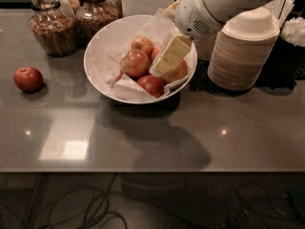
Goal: Pick apple from white bowl
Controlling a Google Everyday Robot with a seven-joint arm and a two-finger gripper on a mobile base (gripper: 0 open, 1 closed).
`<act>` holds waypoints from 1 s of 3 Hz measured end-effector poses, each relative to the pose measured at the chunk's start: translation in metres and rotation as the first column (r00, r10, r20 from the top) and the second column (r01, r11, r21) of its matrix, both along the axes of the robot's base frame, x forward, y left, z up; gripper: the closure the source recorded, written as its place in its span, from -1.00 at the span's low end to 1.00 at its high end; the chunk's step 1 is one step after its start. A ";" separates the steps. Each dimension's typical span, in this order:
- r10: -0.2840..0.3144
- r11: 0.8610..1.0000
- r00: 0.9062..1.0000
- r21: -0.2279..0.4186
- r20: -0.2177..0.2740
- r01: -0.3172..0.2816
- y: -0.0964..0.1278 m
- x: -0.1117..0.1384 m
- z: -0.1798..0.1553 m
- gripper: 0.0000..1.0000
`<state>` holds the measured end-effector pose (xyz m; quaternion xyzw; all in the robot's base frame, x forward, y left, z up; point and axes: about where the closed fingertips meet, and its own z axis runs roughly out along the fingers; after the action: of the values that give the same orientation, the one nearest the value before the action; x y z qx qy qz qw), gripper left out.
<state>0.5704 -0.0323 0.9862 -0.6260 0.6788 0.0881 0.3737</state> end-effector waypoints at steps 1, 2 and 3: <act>0.004 1.000 1.000 0.002 -0.005 -0.004 0.009 0.006 -0.007 -0.76; 0.015 1.000 1.000 0.007 -0.016 -0.015 0.019 0.010 -0.013 -0.78; 0.024 1.000 0.999 0.011 -0.039 -0.023 0.029 0.013 -0.027 -0.76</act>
Offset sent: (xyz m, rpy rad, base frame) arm 0.0170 0.0276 -0.0225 0.0164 0.0306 0.0211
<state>0.5836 -0.0028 0.9595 -0.6301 0.6781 0.1083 0.3625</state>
